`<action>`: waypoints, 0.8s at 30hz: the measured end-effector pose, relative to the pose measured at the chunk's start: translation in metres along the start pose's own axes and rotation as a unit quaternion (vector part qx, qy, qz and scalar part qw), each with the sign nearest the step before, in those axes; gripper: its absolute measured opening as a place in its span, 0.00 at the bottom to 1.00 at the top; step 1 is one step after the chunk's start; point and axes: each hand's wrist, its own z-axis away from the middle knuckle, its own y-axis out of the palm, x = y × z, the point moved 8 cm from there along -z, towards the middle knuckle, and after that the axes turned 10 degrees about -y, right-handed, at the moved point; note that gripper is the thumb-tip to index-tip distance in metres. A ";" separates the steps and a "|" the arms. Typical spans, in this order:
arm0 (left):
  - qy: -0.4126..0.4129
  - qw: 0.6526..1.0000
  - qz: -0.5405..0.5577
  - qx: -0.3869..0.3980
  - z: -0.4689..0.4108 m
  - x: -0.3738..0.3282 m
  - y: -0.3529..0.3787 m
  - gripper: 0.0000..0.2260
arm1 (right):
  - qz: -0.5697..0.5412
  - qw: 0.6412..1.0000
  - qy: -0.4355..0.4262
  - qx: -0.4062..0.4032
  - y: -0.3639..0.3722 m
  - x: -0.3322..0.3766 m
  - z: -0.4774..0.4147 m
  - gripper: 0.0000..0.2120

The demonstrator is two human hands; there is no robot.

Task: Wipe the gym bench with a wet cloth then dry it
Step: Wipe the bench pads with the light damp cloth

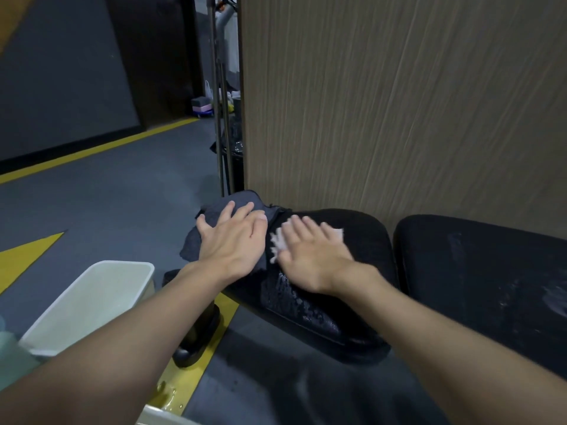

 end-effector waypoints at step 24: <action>0.005 0.999 -0.002 0.045 0.002 -0.001 -0.002 0.25 | 0.228 0.949 -0.204 -0.079 0.036 0.053 0.108 0.30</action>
